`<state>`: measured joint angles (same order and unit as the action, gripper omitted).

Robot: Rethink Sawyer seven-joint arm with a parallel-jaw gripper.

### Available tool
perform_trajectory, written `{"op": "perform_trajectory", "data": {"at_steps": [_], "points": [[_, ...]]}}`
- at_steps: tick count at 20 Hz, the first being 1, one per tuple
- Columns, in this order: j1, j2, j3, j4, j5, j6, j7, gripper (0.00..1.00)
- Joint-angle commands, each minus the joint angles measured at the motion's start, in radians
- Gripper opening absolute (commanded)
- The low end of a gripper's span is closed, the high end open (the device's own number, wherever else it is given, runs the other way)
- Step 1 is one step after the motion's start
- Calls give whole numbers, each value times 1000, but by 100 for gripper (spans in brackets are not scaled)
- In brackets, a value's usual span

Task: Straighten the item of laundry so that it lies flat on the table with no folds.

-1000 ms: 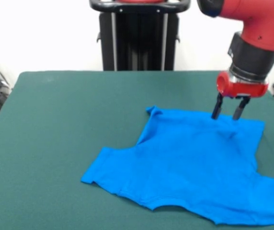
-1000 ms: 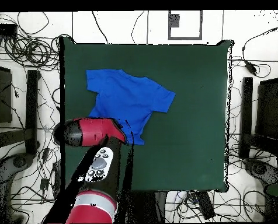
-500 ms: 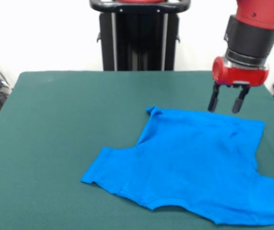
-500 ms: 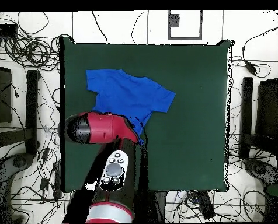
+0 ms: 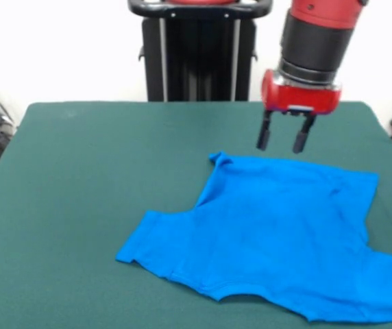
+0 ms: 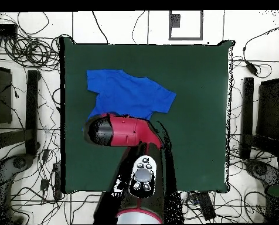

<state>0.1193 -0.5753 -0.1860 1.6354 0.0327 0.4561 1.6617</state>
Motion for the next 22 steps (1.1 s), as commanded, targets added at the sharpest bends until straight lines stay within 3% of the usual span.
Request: {"op": "perform_trajectory", "data": {"at_steps": [1,22], "points": [[-28,14,159,140,-92,-17,-6,100],[-88,84,199,86,-194,-54,36,100]]}}
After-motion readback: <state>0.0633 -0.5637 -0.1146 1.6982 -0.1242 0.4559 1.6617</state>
